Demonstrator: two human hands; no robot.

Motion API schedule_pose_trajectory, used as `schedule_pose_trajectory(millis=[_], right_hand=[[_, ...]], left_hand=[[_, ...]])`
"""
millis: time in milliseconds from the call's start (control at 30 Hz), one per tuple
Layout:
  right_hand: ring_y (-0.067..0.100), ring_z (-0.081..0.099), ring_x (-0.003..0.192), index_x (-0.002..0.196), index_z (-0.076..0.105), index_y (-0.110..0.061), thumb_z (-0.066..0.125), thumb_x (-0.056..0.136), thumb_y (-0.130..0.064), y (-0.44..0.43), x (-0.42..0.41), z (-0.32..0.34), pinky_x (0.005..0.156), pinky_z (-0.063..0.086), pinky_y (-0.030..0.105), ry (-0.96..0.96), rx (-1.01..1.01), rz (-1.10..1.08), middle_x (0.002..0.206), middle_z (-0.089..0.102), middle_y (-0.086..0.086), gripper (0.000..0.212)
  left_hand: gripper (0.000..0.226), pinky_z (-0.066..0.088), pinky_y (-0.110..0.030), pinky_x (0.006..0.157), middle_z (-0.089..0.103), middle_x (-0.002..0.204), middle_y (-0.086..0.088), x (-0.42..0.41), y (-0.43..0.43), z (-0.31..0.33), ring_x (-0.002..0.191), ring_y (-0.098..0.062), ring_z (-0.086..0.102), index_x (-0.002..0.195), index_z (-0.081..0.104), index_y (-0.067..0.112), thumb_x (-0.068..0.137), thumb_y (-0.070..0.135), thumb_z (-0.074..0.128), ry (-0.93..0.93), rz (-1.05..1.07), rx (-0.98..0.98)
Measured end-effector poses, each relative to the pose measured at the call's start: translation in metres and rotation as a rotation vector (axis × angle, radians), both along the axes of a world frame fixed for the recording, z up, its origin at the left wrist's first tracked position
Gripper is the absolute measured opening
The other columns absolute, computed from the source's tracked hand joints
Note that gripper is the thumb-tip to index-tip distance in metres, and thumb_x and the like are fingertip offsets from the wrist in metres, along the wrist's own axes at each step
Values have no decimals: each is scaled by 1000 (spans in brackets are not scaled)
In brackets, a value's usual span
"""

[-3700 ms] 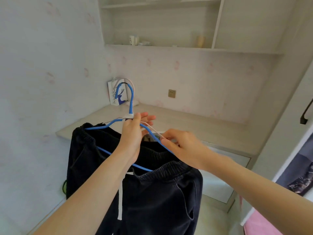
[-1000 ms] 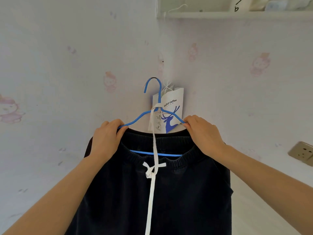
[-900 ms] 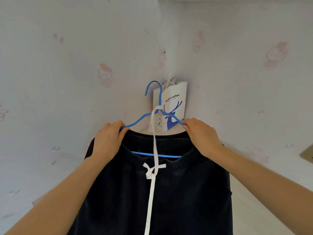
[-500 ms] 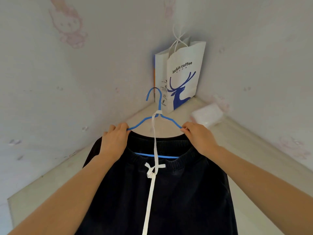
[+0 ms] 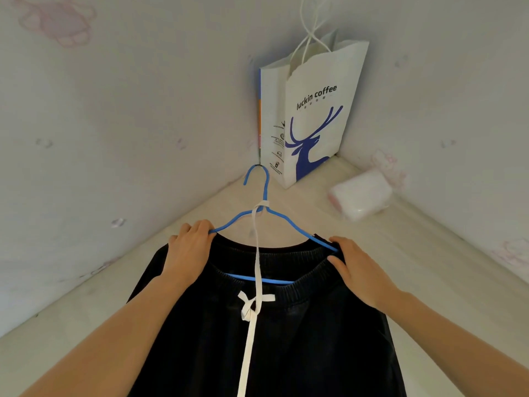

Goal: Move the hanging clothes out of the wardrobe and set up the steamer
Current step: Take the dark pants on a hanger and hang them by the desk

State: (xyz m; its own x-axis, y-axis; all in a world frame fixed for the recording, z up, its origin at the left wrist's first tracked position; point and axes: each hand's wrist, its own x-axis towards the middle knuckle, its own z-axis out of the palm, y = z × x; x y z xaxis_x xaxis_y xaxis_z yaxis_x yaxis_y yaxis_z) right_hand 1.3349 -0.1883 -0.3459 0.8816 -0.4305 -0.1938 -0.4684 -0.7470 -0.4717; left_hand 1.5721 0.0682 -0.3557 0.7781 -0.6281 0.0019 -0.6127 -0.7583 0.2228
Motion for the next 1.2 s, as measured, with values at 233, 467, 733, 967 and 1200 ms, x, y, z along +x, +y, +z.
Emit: schedule_pose_trajectory(millis=[233,467,733,967,1200], right_hand=[[18,56,88,120,49,-17,39,101,-33,-25,51,4,77,48,33,-95,-60,-62,110,57,1,27],[15,49,84,118,52,-11,42,101,-28,-50,78,-13,77,44,31,-92,-76,-105,108,59,8,26],[22,47,100,118,54,-9,43,100,-27,-57,88,-36,84,46,33,-44,-252,-98,114,53,8,27],[25,47,103,119,54,-9,45,99,-29,-51,91,-44,85,48,35,29,-355,-91,117,51,11,29],[22,52,101,123,47,-13,44,99,-30,-45,86,-30,77,52,37,96,-338,-96,117,54,7,30]], left_hand=[[18,46,-42,66,61,83,-7,38,-23,8,79,-28,52,96,60,11,97,24,48,-46,38,-108],[15,46,-44,68,60,79,-14,57,-55,-2,83,-35,53,90,64,3,93,16,57,-65,45,-185],[10,46,-44,68,62,84,-13,65,-71,-39,85,-33,53,85,65,3,89,12,62,-137,59,-141],[15,46,-45,77,58,93,-17,70,-71,-52,93,-34,49,93,65,1,91,14,60,-77,76,-107],[39,31,-43,105,53,127,-11,58,-66,-43,119,-30,43,130,53,10,95,27,51,30,36,-26]])
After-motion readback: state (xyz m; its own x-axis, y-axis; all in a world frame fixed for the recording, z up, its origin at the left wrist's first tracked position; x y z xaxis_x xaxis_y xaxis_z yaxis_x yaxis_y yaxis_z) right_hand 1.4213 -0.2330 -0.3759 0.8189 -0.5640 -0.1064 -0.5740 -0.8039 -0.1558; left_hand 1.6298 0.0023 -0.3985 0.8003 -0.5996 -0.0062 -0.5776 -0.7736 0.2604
